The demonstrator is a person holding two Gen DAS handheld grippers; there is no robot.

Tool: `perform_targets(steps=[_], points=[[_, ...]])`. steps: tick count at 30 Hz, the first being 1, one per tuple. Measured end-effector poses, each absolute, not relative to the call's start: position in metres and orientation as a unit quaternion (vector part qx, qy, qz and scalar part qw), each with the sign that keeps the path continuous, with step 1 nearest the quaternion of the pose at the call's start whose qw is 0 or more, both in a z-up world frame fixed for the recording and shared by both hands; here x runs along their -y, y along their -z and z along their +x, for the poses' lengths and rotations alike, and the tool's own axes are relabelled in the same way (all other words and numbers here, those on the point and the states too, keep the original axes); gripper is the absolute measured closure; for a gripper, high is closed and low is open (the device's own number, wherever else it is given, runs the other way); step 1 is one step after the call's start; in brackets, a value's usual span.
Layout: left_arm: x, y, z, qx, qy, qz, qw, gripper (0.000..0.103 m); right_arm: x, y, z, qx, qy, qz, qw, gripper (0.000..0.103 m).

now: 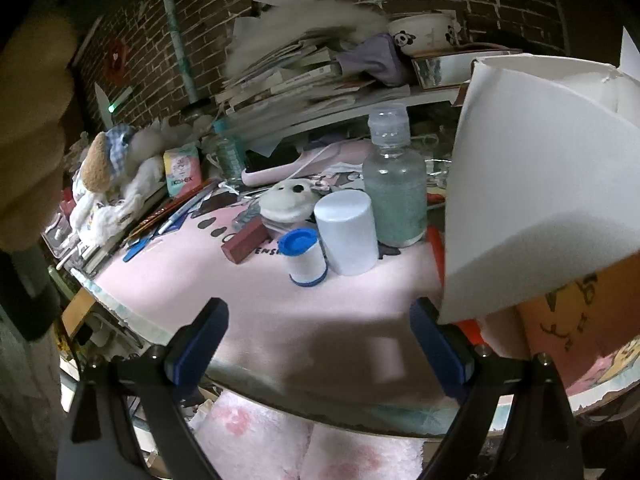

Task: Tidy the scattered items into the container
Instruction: 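Carry the lip gloss tube in the left gripper into the white box and release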

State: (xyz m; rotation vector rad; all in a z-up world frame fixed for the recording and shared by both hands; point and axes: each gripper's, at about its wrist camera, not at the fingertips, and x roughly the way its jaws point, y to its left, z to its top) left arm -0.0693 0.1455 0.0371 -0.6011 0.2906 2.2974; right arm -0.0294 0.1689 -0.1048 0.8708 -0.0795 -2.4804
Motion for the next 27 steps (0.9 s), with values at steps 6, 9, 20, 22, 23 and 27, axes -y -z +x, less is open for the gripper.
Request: perform_targets(steps=[6, 9, 20, 22, 23, 27], points=[[-0.182, -0.026, -0.1, -0.134, -0.845, -0.312, 0.414, 0.092, -0.176, 0.107, -0.031, 0.037, 0.911, 0.324, 0.25, 0.012], [-0.194, -0.014, -0.118, -0.145, -0.824, -0.356, 0.416, 0.092, -0.177, 0.108, -0.03, 0.037, 0.911, 0.325, 0.25, 0.012], [-0.224, 0.013, -0.134, -0.199, -0.786, -0.426, 0.402, 0.092, -0.177, 0.109, -0.029, 0.035, 0.912, 0.324, 0.249, 0.012], [-0.227, 0.016, -0.135, -0.208, -0.786, -0.429, 0.394, 0.092, -0.177, 0.11, -0.029, 0.037, 0.91, 0.328, 0.251, 0.012], [-0.228, 0.017, -0.134, -0.211, -0.786, -0.428, 0.392, 0.092, -0.177, 0.11, -0.029, 0.038, 0.91, 0.329, 0.251, 0.012], [-0.229, 0.016, -0.134, -0.214, -0.783, -0.435, 0.39, 0.091, -0.178, 0.11, -0.029, 0.038, 0.91, 0.328, 0.249, 0.012]])
